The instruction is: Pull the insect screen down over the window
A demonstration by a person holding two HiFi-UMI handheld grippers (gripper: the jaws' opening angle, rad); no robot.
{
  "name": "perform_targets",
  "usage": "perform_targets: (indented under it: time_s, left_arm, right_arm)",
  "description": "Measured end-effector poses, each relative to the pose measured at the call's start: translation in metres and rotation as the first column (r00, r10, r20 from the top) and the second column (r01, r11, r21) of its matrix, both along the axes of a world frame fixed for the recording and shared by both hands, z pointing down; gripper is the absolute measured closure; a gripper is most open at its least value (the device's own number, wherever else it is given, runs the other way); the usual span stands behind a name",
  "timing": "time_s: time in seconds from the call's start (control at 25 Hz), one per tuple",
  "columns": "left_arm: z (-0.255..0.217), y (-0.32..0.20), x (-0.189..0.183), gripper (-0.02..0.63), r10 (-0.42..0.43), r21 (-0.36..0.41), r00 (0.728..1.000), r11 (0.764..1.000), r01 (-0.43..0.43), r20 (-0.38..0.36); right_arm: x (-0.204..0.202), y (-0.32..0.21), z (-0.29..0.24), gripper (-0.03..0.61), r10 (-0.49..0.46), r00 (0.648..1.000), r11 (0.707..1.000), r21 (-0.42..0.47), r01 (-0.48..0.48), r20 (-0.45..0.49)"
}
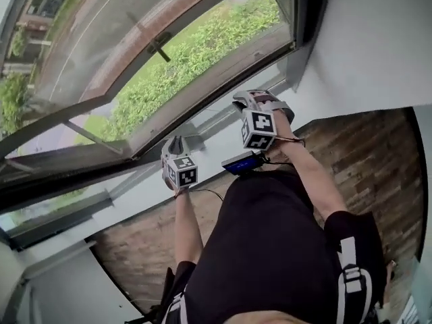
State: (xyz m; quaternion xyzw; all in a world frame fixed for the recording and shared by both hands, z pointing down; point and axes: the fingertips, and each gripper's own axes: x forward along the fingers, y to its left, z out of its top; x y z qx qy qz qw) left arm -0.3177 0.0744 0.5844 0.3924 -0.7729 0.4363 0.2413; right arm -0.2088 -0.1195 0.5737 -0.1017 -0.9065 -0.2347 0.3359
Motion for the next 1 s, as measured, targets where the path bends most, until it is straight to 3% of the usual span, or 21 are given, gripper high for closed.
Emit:
perform_targets:
  time_s: [0.08, 0.16, 0.28, 0.44, 0.52, 0.68, 0.76, 0.88, 1.0]
  left_arm:
    - [-0.004, 0.008, 0.006, 0.561, -0.088, 0.136, 0.991, 0.986, 0.101, -0.100]
    - [-0.008, 0.014, 0.020, 0.561, -0.149, 0.248, 0.972, 0.950, 0.192, -0.182]
    - [-0.017, 0.026, 0.043, 0.561, -0.213, 0.374, 0.938, 0.875, 0.308, -0.273]
    - [-0.037, 0.044, 0.073, 0.561, -0.251, 0.510, 0.908, 0.762, 0.399, -0.337]
    - [-0.051, 0.053, 0.089, 0.561, -0.253, 0.564, 0.903, 0.713, 0.417, -0.348]
    - [-0.078, 0.067, 0.112, 0.562, -0.225, 0.667, 0.911, 0.624, 0.408, -0.346]
    - [-0.092, 0.068, 0.121, 0.561, -0.185, 0.723, 0.922, 0.576, 0.382, -0.340]
    - [-0.115, 0.064, 0.132, 0.561, -0.095, 0.796, 0.938, 0.505, 0.334, -0.333]
    - [-0.135, 0.073, 0.155, 0.562, -0.011, 0.829, 0.947, 0.479, 0.288, -0.322]
  right_arm:
    - [0.006, -0.004, -0.002, 0.523, 0.052, 0.997, 0.988, -0.147, -0.042, 0.065]
    - [0.015, -0.006, -0.010, 0.523, 0.084, 0.990, 0.957, -0.285, -0.049, 0.113]
    - [0.023, -0.004, -0.022, 0.523, 0.109, 0.979, 0.884, -0.467, -0.016, 0.173]
    - [0.032, -0.001, -0.040, 0.525, 0.122, 0.964, 0.784, -0.619, 0.054, 0.238]
    - [0.038, 0.005, -0.046, 0.525, 0.131, 0.958, 0.716, -0.693, 0.088, 0.256]
    - [0.053, 0.011, -0.057, 0.525, 0.197, 0.940, 0.545, -0.828, 0.130, 0.278]
    - [0.068, 0.014, -0.068, 0.525, 0.239, 0.925, 0.483, -0.862, 0.151, 0.296]
    - [0.096, 0.015, -0.088, 0.525, 0.296, 0.892, 0.450, -0.873, 0.186, 0.343]
    - [0.132, 0.028, -0.109, 0.525, 0.358, 0.859, 0.442, -0.877, 0.190, 0.366]
